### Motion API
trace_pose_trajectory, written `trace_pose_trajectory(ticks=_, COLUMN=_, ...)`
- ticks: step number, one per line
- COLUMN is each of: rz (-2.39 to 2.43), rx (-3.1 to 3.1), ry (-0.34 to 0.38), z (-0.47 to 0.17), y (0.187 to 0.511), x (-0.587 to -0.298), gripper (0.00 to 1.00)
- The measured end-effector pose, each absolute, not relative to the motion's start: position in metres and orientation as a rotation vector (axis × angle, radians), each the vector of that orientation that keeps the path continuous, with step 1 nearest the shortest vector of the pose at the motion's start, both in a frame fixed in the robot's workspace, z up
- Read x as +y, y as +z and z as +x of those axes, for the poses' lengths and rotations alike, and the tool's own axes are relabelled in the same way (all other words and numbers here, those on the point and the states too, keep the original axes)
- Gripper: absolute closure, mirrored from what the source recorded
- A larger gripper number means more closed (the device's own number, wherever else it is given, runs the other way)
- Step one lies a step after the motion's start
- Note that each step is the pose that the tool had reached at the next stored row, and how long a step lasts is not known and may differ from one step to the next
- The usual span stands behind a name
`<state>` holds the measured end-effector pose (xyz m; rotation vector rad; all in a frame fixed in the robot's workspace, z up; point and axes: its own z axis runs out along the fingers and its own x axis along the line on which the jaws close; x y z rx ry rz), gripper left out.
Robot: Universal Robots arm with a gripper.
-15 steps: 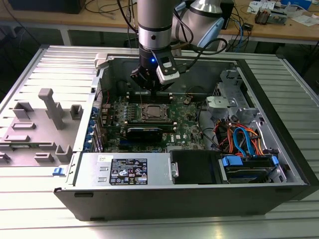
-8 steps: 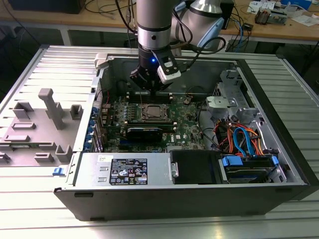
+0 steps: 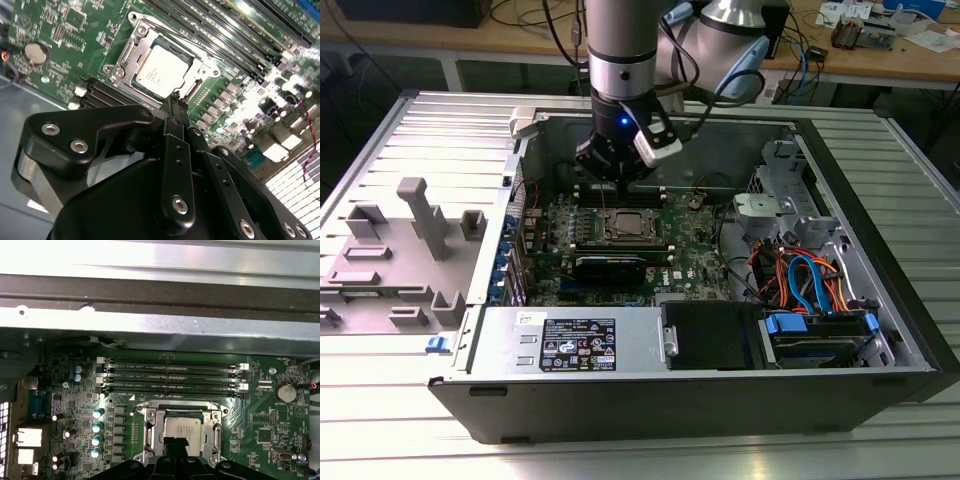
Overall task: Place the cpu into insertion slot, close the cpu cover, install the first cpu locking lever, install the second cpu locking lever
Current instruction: 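Install the first cpu locking lever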
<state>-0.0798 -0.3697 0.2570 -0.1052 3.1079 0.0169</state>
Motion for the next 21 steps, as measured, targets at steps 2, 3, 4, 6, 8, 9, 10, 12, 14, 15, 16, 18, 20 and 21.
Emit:
trace_pose_trajectory(ticks=2, rz=-0.115, rx=3.108, ry=0.017, z=-0.0798, y=0.257, x=-0.3697, gripper=0.89)
trace_pose_trajectory(ticks=3, rz=-0.115, rx=3.108, ry=0.017, z=-0.0799, y=0.257, x=-0.3697, gripper=0.89)
trace_pose_trajectory(ticks=4, rz=-0.115, rx=3.108, ry=0.017, z=-0.0799, y=0.257, x=-0.3697, gripper=0.89)
trace_pose_trajectory(ticks=6, rz=-0.116, rx=3.108, ry=0.017, z=-0.0799, y=0.257, x=-0.3697, gripper=0.89)
trace_pose_trajectory(ticks=8, rz=-0.116, rx=3.108, ry=0.017, z=-0.0799, y=0.257, x=-0.3697, gripper=0.89)
trace_pose_trajectory(ticks=9, rz=-0.116, rx=3.108, ry=0.017, z=-0.0799, y=0.257, x=-0.3697, gripper=0.89)
trace_pose_trajectory(ticks=10, rz=-0.116, rx=3.108, ry=0.017, z=-0.0799, y=0.257, x=-0.3697, gripper=0.89)
trace_pose_trajectory(ticks=12, rz=-0.116, rx=3.108, ry=0.017, z=-0.0799, y=0.257, x=-0.3697, gripper=0.89)
trace_pose_trajectory(ticks=14, rz=-0.116, rx=3.108, ry=0.017, z=-0.0799, y=0.257, x=-0.3697, gripper=0.89)
trace_pose_trajectory(ticks=15, rz=-0.116, rx=3.108, ry=0.017, z=-0.0803, y=0.257, x=-0.3697, gripper=0.89)
trace_pose_trajectory(ticks=16, rz=-0.118, rx=3.108, ry=0.017, z=-0.0808, y=0.257, x=-0.3697, gripper=0.89)
trace_pose_trajectory(ticks=18, rz=-0.162, rx=3.106, ry=0.019, z=-0.082, y=0.2569, x=-0.3697, gripper=0.89)
trace_pose_trajectory(ticks=20, rz=-0.169, rx=3.105, ry=0.019, z=-0.0857, y=0.2569, x=-0.3697, gripper=0.89)
trace_pose_trajectory(ticks=21, rz=-0.169, rx=3.105, ry=0.02, z=-0.087, y=0.2567, x=-0.3696, gripper=0.89)
